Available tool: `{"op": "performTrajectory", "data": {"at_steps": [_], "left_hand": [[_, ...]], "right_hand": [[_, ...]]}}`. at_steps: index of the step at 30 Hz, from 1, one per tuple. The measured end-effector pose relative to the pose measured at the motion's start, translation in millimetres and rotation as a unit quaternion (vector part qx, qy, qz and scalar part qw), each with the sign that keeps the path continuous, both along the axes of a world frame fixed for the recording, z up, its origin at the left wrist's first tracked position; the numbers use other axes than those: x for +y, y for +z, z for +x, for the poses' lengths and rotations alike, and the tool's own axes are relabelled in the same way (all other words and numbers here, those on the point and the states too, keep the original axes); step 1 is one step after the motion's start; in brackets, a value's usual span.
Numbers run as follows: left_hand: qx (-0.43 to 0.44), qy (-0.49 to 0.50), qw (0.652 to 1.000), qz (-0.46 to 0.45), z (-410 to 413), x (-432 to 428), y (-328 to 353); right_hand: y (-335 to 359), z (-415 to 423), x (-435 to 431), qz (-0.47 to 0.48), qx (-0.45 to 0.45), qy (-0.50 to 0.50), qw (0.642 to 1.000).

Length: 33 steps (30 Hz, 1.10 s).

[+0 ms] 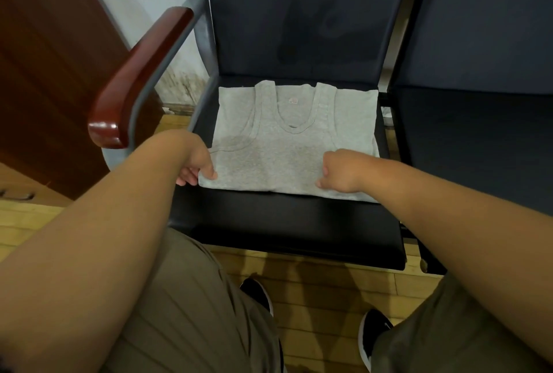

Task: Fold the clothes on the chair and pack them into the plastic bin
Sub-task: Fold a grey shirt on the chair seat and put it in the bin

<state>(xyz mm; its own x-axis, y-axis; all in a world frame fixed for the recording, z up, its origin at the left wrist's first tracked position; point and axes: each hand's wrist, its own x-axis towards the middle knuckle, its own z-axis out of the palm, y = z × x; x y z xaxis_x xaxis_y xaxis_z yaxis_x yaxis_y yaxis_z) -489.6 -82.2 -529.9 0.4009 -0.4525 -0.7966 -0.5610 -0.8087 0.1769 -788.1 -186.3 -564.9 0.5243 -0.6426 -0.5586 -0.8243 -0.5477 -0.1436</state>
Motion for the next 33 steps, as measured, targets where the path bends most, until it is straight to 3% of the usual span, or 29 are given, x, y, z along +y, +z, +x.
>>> {"op": "performTrajectory", "data": {"at_steps": [4,7,12,18,26,33], "left_hand": [[0.022,0.02,0.999,-0.019,10,5,-4],[0.064,0.044,0.997,-0.017,15,11,-5],[0.107,0.08,0.99,-0.052,22,14,-5],[0.131,0.071,0.986,-0.075,25,7,-14],[0.096,0.056,0.993,-0.044,41,-8,-22],[0.103,0.04,0.994,-0.022,49,-9,-27]], "right_hand": [[8,7,-3,0.046,0.086,0.01,0.995],[13,14,-6,0.073,0.097,-0.02,0.992],[17,61,-13,0.038,-0.062,-0.108,0.991],[16,163,-26,-0.017,-0.215,-0.107,0.971],[-10,276,-64,-0.124,-0.268,-0.099,0.95],[-26,302,-81,-0.171,-0.176,0.002,0.969]]}}
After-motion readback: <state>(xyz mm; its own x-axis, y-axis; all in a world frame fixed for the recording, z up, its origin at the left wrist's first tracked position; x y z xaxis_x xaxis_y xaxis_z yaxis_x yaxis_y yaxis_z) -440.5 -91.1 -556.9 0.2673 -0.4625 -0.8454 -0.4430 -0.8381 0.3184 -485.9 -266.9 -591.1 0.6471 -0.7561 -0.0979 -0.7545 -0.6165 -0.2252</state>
